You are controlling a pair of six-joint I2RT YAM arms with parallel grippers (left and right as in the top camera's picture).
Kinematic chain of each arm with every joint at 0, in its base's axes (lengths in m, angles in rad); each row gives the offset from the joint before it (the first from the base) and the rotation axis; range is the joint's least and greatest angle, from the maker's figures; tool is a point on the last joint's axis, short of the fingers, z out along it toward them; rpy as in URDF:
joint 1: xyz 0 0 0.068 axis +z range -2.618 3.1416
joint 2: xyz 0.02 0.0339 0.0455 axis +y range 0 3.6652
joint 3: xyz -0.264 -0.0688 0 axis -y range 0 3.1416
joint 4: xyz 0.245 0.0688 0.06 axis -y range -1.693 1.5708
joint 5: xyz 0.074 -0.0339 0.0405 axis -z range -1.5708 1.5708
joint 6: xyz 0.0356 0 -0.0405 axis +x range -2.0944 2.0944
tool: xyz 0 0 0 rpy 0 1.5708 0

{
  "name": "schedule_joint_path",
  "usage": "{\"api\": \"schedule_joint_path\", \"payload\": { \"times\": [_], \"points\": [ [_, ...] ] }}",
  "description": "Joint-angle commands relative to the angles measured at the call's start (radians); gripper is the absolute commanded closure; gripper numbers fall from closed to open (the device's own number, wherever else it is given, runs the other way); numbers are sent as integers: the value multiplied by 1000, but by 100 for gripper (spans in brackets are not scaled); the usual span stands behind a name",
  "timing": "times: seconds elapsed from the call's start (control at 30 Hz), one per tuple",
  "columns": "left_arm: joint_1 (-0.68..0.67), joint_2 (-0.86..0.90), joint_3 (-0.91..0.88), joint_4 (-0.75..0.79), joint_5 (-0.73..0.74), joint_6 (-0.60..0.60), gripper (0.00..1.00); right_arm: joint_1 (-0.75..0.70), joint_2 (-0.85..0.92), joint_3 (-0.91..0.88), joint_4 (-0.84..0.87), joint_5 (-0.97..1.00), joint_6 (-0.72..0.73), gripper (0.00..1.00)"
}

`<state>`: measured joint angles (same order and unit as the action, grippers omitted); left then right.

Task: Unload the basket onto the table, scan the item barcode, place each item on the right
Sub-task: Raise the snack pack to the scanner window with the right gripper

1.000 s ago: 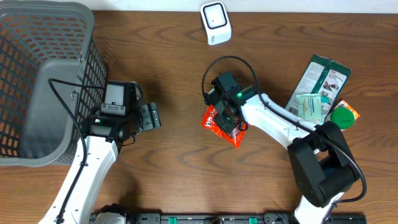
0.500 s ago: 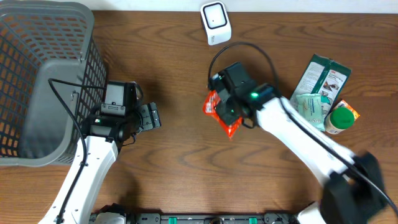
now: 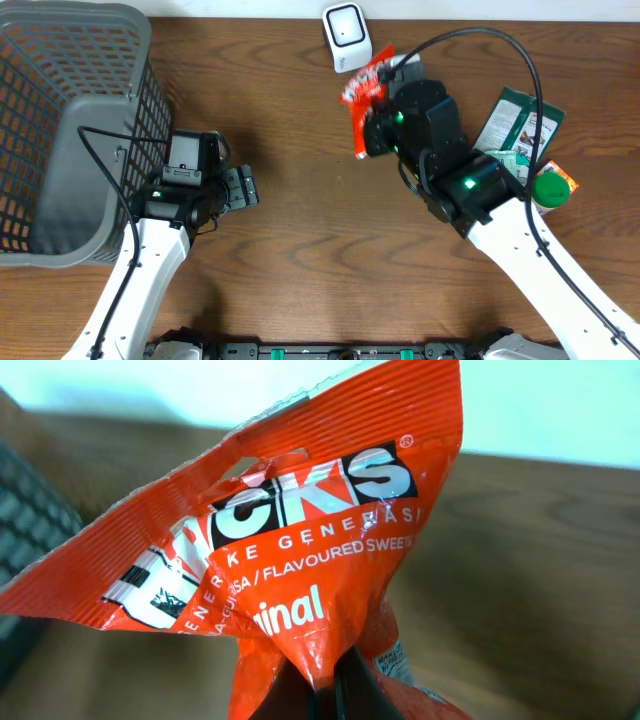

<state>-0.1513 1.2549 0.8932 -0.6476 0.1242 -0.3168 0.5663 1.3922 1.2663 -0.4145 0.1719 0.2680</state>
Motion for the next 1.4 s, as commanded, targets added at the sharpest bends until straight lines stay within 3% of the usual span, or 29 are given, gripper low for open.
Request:
{"api": "schedule_joint_path", "payload": {
  "times": [0.0,0.33,0.4,0.6,0.77,0.83,0.9,0.97,1.17,1.27,1.37],
  "points": [
    [4,6,-4,-3,-13,5,15,-9,52,95,5,24,54,99],
    [4,6,-4,-3,-13,5,15,-74,501,881,-472,29,53,99],
    [4,6,-4,-3,-13,5,15,-83,607,990,-465,39,45,99],
    [4,6,-4,-3,-13,5,15,-96,750,996,-289,97,40,99],
    [4,6,-4,-3,-13,5,15,-95,799,996,-338,32,-18,97],
    [4,6,-4,-3,-13,5,15,-95,789,996,-376,20,-76,83],
    [4,6,-4,-3,-13,5,15,-95,784,997,-435,-2,-108,62],
    [4,6,-4,-3,-13,5,15,-99,786,996,-501,-18,-131,53],
    [4,6,-4,-3,-13,5,15,-101,804,952,-761,-24,-106,36],
    [4,6,-4,-3,-13,5,15,-100,804,880,-821,-27,-79,34],
    [4,6,-4,-3,-13,5,15,-100,804,776,-774,-62,-78,36]
  ]
}}
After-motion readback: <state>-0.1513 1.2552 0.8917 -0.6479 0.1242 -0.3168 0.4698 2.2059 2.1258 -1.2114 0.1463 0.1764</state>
